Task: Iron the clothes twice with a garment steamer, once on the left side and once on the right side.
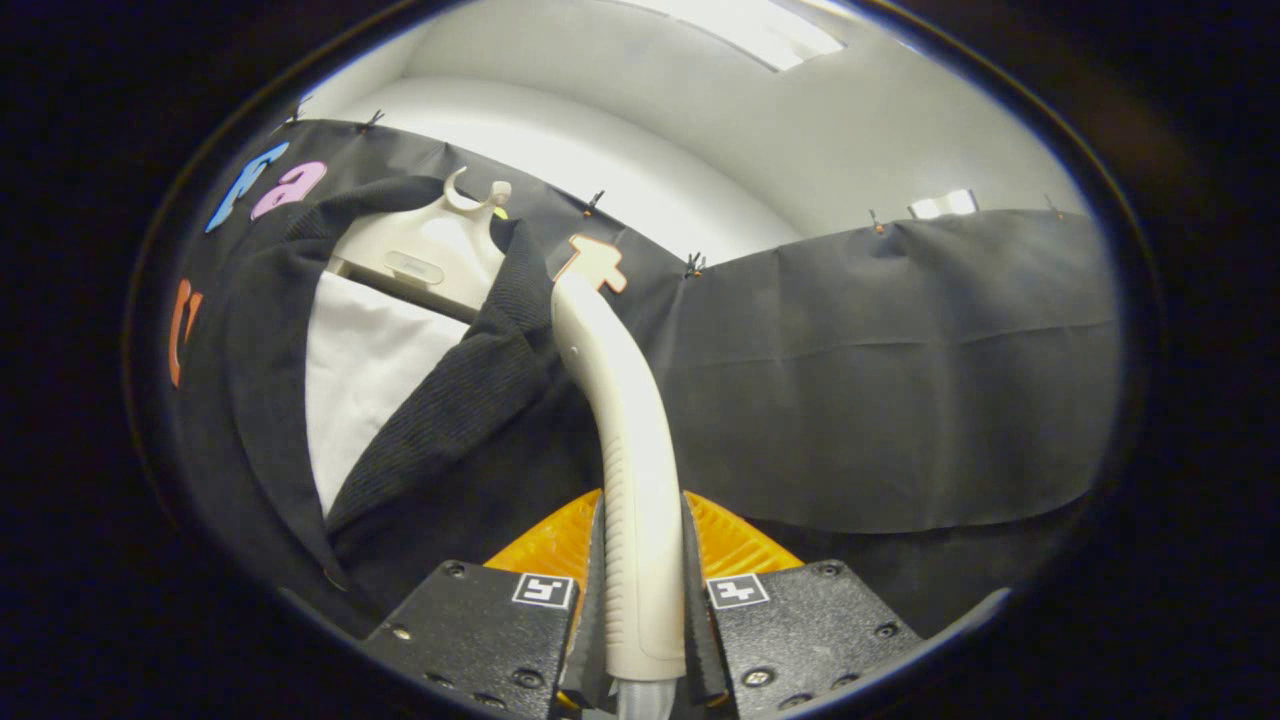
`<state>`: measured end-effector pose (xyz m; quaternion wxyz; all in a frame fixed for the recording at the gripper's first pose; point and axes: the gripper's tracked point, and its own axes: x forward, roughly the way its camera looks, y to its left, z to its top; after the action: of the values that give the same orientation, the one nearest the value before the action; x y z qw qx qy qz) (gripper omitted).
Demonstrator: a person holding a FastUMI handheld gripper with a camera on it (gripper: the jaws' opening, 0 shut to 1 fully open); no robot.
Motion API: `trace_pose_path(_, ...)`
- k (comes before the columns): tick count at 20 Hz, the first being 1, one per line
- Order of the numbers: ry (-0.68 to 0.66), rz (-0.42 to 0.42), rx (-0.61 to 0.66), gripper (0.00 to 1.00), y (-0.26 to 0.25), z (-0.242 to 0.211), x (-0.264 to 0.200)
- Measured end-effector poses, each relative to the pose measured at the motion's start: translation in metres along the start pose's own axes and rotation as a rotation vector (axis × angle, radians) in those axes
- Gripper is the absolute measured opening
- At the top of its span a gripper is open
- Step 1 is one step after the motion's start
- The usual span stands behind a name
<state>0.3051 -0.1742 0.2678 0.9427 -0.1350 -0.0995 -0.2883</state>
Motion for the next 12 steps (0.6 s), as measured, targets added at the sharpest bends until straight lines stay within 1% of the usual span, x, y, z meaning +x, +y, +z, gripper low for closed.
trace_pose_path(3,-0.003,0.014,-0.021,0.35,-0.001,-0.008,-0.005)
trace_pose_path(7,0.027,0.035,-0.032,0.35,-0.001,-0.021,-0.025)
trace_pose_path(12,0.063,0.049,-0.060,0.35,-0.004,-0.050,-0.046)
